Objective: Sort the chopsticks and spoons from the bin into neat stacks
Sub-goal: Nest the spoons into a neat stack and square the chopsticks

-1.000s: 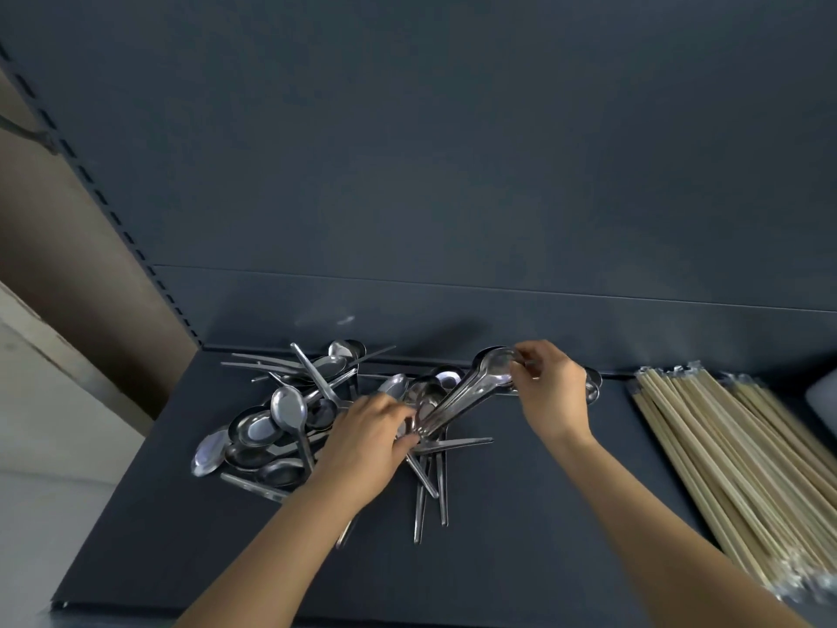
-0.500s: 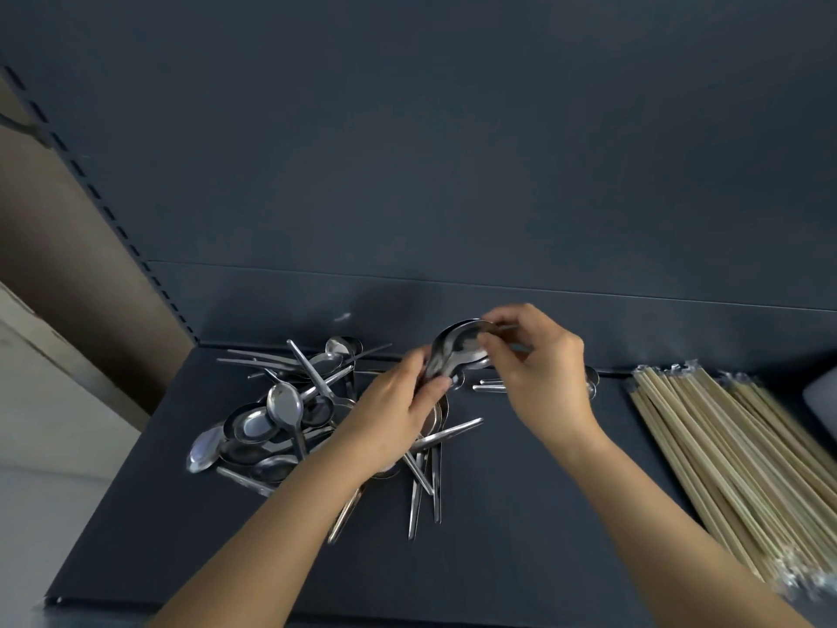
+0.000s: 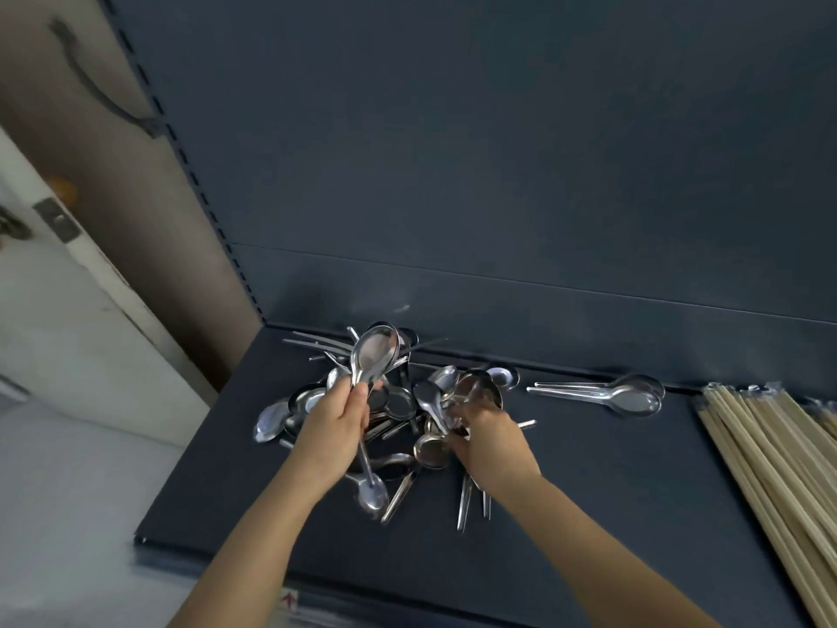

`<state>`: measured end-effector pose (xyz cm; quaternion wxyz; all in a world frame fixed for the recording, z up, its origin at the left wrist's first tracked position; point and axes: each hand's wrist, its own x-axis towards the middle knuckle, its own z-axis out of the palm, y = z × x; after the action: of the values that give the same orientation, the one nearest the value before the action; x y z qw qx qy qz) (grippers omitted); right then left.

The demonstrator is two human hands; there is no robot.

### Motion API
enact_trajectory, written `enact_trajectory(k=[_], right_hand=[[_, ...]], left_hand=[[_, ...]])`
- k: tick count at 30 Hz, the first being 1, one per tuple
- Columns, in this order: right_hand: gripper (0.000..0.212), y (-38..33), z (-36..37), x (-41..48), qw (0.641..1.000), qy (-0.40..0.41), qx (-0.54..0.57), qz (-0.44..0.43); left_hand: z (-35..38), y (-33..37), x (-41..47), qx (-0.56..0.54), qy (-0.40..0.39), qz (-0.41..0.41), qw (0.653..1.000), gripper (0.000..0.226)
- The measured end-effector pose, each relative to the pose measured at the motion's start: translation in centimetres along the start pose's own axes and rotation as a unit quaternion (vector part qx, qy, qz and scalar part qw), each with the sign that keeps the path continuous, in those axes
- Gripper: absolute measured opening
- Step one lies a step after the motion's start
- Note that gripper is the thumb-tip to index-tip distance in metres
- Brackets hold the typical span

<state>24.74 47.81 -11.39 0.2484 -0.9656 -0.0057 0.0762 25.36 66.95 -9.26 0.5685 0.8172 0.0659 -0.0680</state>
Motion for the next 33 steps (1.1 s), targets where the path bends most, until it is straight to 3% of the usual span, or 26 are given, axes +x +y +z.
enact_trajectory(k=[6, 13, 19, 26, 31, 33], right_hand=[[0.029, -0.4, 1.6, 0.2, 0.997, -0.007, -0.064, 0.04], [0.009, -0.5, 0.8, 0.1, 0.993, 0.066, 0.077, 0.06], [0.015, -2.4, 0.3, -1.5, 0.967, 0.167, 0.186, -0.05], [0.034, -4.7, 1.1, -2.8, 0.952, 0.233, 0.132, -0.145], [0.044, -5.1, 1.4, -3.0, 0.964, 0.198, 0.017, -0.175], [0.049, -5.3, 1.4, -3.1, 0.959, 0.197, -0.004, -0.202]], left_hand=[[-0.7, -1.0, -1.5, -0.085, 0.006, -0.056, 0.995, 0.028], [-0.3, -1.2, -1.8, -0.116, 0.021, -0.09, 0.989, 0.026], [1.3, -0.8, -1.6, -0.1, 0.018, -0.073, 0.992, 0.04], [3.1, 0.1, -2.0, -0.172, -0.009, -0.067, 0.983, 0.067], [3.4, 0.5, -2.0, -0.215, 0.001, -0.086, 0.973, 0.029], [3.3, 0.5, -2.0, -0.211, 0.013, -0.083, 0.974, 0.025]])
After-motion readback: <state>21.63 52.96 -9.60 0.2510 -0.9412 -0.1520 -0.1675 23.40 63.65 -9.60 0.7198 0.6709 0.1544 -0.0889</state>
